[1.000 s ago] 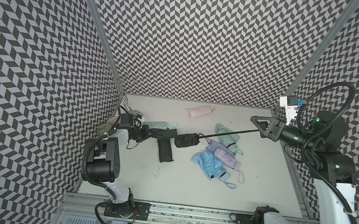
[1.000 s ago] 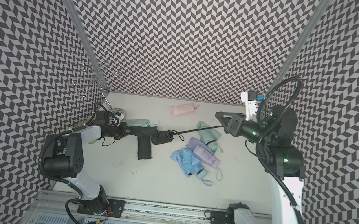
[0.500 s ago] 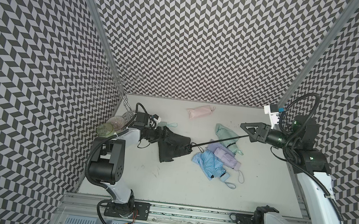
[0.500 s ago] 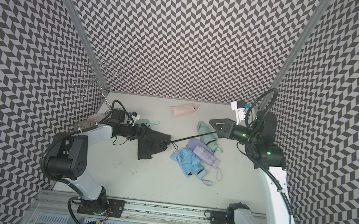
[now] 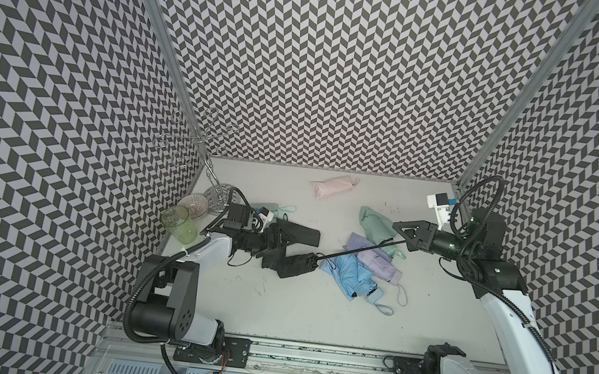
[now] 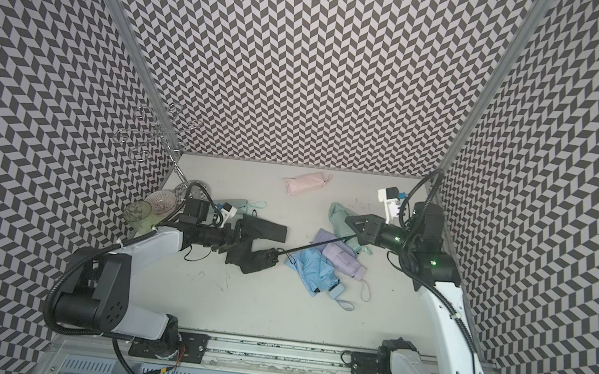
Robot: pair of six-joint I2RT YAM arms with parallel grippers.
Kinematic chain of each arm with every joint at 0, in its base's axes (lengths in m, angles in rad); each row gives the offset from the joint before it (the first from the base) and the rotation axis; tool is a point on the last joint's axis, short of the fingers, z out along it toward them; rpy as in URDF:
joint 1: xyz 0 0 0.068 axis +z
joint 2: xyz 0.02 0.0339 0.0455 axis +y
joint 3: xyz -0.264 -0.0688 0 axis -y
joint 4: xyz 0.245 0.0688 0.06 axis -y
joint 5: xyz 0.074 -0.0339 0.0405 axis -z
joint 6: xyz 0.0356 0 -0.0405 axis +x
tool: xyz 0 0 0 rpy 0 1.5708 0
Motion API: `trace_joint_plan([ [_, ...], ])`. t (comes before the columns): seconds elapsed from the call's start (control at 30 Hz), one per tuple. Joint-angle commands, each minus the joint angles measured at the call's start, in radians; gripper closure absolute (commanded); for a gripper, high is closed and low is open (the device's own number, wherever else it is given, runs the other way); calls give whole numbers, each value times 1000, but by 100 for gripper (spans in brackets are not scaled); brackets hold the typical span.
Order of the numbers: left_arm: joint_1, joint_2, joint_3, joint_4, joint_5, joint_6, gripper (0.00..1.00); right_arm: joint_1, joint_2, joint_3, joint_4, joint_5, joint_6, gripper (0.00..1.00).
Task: Take umbrellas out of sleeves
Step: Adjust the umbrella.
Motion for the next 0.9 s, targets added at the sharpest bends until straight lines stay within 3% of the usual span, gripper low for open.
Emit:
trace_joint_plan([
  [0.0,11,-44,-76,50,22,-51,15,-1,-16,3,87,-6,-16,100],
  [0.17,16,-60,-127,96,37,-88,13,-2,-10,-4,90,-2,-15,100],
  [0.23,15,-49,-126,111,52,-95,16,-1,-9,-7,93,-5,-10,100],
  [0.33,9,-26,-134,142,80,-112,29,-1,-8,-14,96,-7,-7,100],
  [0.6,-10,0,-200,285,144,-208,40,20,-6,-70,88,-1,-13,100],
  [0.87,-33,34,-224,408,178,-268,52,134,66,-163,70,9,-46,100],
])
